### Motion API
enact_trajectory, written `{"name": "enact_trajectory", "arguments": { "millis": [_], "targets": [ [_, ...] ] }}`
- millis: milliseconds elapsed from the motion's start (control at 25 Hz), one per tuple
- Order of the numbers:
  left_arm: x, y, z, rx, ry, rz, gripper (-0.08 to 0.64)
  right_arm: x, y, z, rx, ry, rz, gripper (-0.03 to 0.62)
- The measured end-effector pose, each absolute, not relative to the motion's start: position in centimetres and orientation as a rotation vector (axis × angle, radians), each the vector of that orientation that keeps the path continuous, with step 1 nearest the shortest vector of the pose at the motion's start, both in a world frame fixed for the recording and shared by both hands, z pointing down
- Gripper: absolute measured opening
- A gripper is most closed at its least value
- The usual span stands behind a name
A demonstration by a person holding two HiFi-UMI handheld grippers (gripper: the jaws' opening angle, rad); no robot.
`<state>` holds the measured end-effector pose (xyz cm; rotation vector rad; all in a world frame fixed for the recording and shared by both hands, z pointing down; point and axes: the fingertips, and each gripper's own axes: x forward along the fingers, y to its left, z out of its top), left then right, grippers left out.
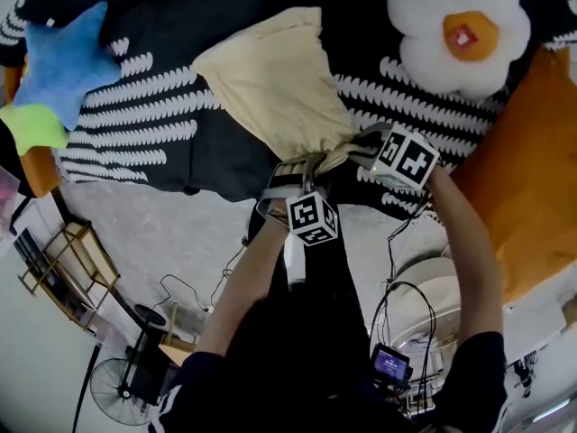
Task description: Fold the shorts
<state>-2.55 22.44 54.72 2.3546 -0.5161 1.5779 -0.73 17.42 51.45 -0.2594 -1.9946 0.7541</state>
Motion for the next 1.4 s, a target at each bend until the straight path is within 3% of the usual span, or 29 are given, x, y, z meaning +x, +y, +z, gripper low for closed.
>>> {"name": "enact_trajectory", "arguments": {
  "millis": [200,280,440,960,1200,1400],
  "targets": [
    [-1.4,21.0,53.6,2.359,-0.646,1.544,0.142,-0.2,16.4,49.2,-0.154,-2.025,1.002,0.095],
    [-1.8,20.7,53.0,2.377,-0.633,1.519,0.09,-0.1,16.2,48.9,-0.144,-2.026,1.036,0.095],
    [-2.1,21.4,51.9,2.434,-0.432,1.461,0.075,0.2,16.8,48.3,-0.175,-2.032,1.009,0.095],
    [-4.5,28.7,44.5,2.388,0.164,1.313,0.074,0.5,27.8,43.7,-0.523,-1.934,0.195,0.097],
    [-4.1,35.4,43.4,2.223,0.445,1.185,0.075,1.2,36.0,43.6,-0.623,-1.883,0.372,0.098],
    [-5.5,33.6,41.8,2.249,0.389,1.099,0.075,-0.2,33.3,41.2,-0.556,-1.932,0.608,0.101]
  ]
}}
